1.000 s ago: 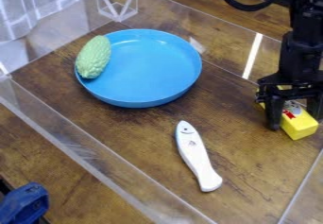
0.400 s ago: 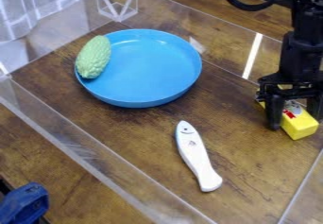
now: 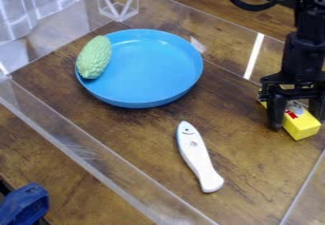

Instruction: Put the yellow brick in the blue tray

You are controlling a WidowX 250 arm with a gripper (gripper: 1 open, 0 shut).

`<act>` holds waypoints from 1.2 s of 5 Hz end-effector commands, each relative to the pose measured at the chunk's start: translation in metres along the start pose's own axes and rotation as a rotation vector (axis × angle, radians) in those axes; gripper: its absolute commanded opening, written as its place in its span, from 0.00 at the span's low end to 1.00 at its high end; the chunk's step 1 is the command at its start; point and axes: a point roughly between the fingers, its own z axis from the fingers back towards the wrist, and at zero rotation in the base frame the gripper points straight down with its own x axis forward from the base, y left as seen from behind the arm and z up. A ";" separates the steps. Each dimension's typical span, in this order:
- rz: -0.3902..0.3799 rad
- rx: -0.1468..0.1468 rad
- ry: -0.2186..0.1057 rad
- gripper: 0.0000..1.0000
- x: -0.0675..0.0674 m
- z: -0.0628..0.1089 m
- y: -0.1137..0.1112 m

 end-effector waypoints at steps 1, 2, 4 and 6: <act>-0.069 -0.024 -0.039 0.00 0.015 0.003 -0.004; -0.072 -0.021 -0.037 0.00 0.016 0.004 -0.005; -0.079 -0.015 -0.034 0.00 0.016 0.007 -0.006; -0.089 -0.010 -0.032 0.00 0.017 0.009 -0.007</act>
